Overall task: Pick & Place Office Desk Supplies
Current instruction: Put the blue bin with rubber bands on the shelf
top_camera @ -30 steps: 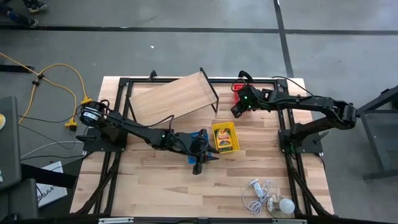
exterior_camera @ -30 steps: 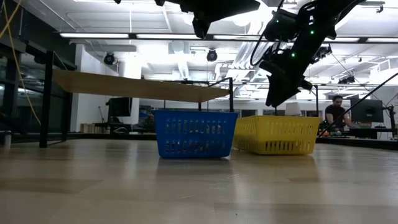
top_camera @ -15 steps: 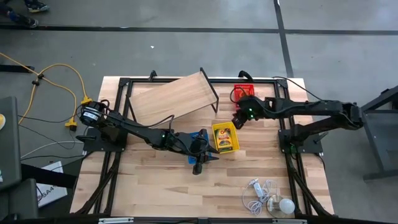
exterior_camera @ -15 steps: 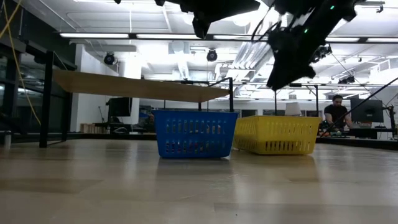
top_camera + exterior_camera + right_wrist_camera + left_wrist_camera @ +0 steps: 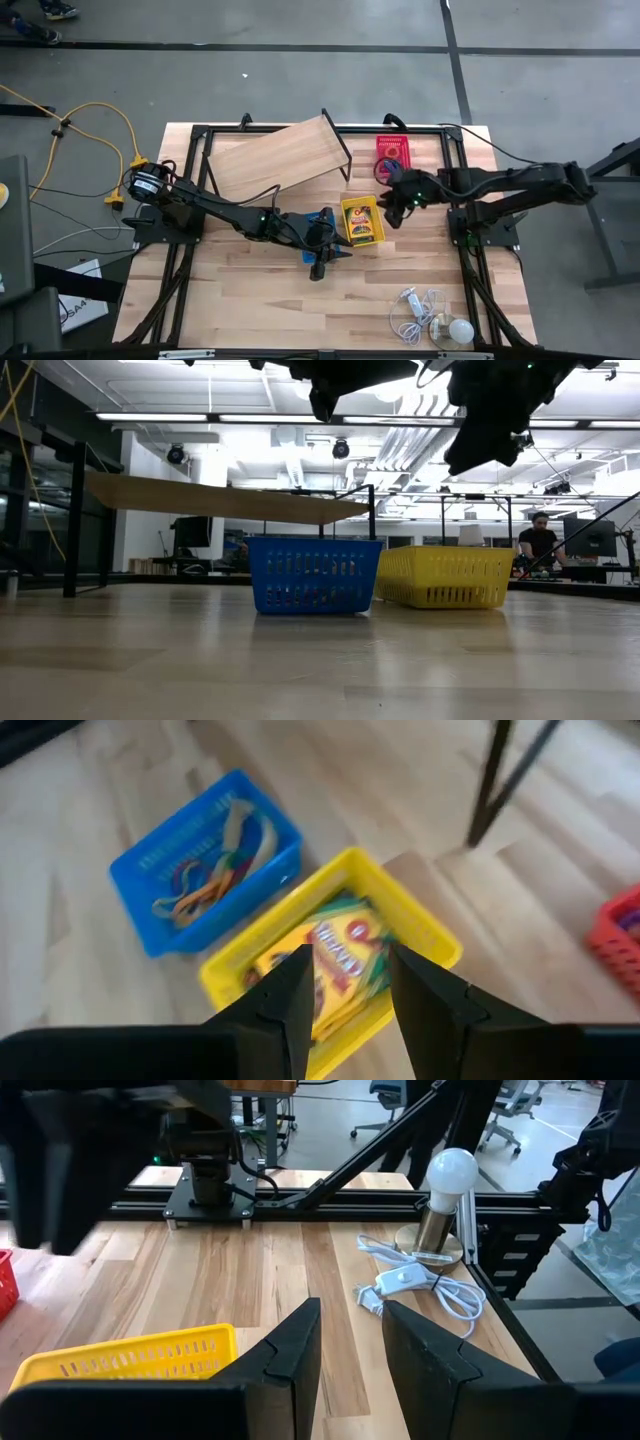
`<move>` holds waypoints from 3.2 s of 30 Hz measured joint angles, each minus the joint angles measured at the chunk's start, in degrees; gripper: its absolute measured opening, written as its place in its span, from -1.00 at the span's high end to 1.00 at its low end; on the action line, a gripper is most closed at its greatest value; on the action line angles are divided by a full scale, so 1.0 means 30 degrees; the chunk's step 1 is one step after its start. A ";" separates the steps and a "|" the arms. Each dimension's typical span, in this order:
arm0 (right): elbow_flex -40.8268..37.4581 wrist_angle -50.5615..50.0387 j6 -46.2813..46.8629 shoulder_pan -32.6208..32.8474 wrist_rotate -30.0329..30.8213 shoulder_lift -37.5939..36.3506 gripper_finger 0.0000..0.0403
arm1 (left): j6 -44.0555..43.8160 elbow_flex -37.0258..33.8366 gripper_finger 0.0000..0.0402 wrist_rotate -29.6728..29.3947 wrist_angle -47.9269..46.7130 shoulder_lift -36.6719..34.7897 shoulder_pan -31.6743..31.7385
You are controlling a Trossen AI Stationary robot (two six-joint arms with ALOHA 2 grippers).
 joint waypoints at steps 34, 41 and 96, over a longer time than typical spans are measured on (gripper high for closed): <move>0.0022 -0.0083 0.1111 0.8728 -0.4755 0.0114 0.41 | 0.0007 0.0000 0.48 0.0003 0.0004 0.0000 0.0000; 0.0022 -0.0085 0.1059 0.9235 -0.4602 0.0114 0.41 | -0.0540 0.0000 0.48 0.0003 -0.0003 0.0000 0.0000; 0.0022 0.0939 0.0964 0.9215 -0.4706 0.0122 0.41 | -0.4090 0.5734 0.48 0.1292 -1.8563 0.0941 -0.0244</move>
